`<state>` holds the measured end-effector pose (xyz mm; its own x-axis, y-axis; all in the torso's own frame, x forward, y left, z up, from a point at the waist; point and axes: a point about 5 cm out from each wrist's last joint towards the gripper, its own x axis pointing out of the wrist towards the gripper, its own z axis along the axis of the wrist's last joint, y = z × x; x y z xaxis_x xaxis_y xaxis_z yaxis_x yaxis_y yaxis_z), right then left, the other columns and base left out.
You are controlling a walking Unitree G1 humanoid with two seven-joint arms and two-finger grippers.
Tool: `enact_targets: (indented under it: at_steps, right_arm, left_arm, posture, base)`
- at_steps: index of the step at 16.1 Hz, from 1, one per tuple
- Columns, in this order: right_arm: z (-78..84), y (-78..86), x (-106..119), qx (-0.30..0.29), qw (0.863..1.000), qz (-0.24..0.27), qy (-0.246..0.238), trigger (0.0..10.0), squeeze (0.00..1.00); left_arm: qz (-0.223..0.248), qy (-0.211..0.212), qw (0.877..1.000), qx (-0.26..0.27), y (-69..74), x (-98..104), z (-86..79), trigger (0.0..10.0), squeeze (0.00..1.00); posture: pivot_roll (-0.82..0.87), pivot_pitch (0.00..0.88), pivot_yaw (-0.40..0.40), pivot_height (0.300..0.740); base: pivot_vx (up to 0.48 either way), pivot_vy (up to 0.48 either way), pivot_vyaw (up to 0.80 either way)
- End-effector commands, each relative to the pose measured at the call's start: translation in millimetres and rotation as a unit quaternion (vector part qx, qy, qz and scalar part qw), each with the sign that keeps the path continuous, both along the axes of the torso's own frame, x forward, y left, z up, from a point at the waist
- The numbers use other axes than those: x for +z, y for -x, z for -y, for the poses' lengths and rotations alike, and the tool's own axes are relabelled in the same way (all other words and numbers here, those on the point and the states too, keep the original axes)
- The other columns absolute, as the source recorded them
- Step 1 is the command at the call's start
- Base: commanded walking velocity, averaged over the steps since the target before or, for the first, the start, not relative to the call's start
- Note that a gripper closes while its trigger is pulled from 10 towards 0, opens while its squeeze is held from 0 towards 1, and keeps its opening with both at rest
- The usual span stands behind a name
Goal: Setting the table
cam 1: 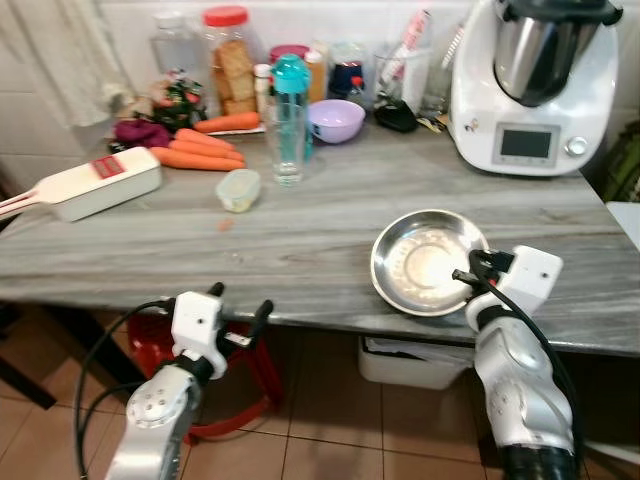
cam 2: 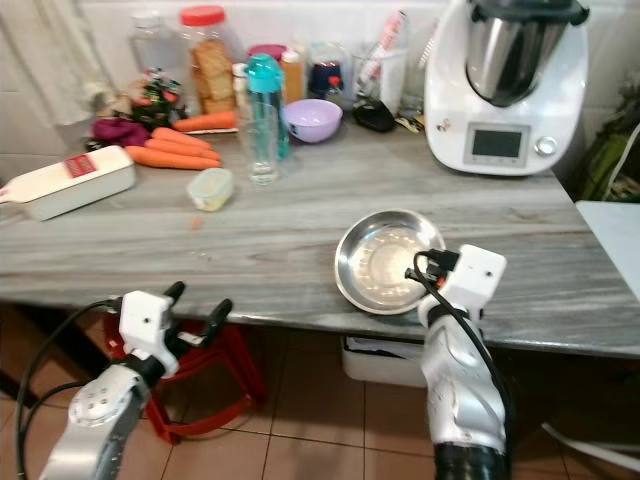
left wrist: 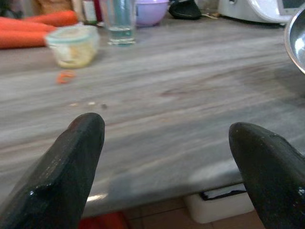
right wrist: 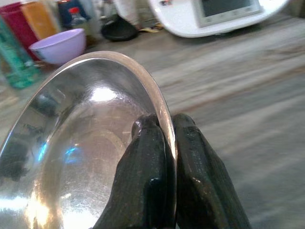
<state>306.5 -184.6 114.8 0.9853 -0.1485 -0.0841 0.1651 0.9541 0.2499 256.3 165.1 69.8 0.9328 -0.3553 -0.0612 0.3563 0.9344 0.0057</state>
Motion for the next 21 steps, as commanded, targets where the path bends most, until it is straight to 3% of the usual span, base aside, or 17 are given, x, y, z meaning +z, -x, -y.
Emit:
enact_targets:
  at_steps: [1, 8, 10, 15, 16, 17, 18, 21]
  right_arm:
    - [-5.4, -8.8, 8.0, 0.009, 1.000, 0.012, -0.001, 10.0, 0.00]
    - [-23.9, -34.8, -7.4, 0.022, 0.996, -0.061, -0.053, 10.0, 0.00]
    - [-28.9, -41.6, -3.4, 0.029, 0.997, -0.050, -0.060, 10.0, 0.00]
    - [-38.7, -53.1, -10.2, 0.032, 0.990, -0.089, -0.103, 10.0, 0.00]
    - [-44.5, -54.6, -10.8, 0.043, 0.989, -0.092, -0.104, 10.0, 0.86]
    - [-45.9, -55.0, -10.8, 0.044, 0.989, -0.091, -0.104, 10.0, 0.86]
    - [-47.2, -55.5, -10.8, 0.045, 0.989, -0.090, -0.105, 10.0, 1.00]
    - [-47.1, -55.7, -10.9, 0.046, 0.989, -0.085, -0.107, 10.0, 1.00]
  left_arm:
    - [0.022, -0.009, 1.000, -0.017, 0.1, 8.5, 2.5, 10.0, 0.00]
    - [0.029, -0.012, 0.998, -0.048, 2.3, 11.5, 9.3, 10.0, 0.00]
    - [0.030, -0.012, 0.998, -0.055, 2.3, 11.7, 10.9, 10.0, 0.00]
    - [0.029, -0.007, 0.997, -0.072, 3.2, 11.5, 16.2, 10.0, 0.00]
    - [0.030, -0.007, 0.997, -0.074, 2.5, 11.9, 17.2, 10.0, 0.00]
    - [0.030, -0.007, 0.997, -0.074, 2.3, 11.9, 17.5, 10.0, 0.00]
    - [0.030, -0.007, 0.997, -0.076, 2.8, 12.0, 18.0, 10.0, 0.00]
    - [0.028, -0.005, 0.996, -0.079, 4.1, 11.3, 19.3, 10.0, 0.00]
  posture:
    - [0.03, 0.000, 0.029, 0.740]
    - [0.04, 0.000, 0.032, 0.740]
    - [0.04, 0.000, 0.032, 0.740]
    - [0.04, 0.000, 0.040, 0.740]
    - [0.05, 0.000, 0.041, 0.740]
    - [0.05, 0.000, 0.041, 0.740]
    - [0.05, 0.000, 0.041, 0.740]
    - [0.04, 0.000, 0.042, 0.740]
  base:
    - [0.000, 0.000, 0.00]
    - [0.000, 0.000, 0.00]
    - [0.000, 0.000, 0.00]
    - [0.000, 0.000, 0.00]
    - [0.000, 0.000, 0.00]
    - [0.000, 0.000, 0.00]
    - [0.000, 0.000, 0.00]
    - [0.000, 0.000, 0.00]
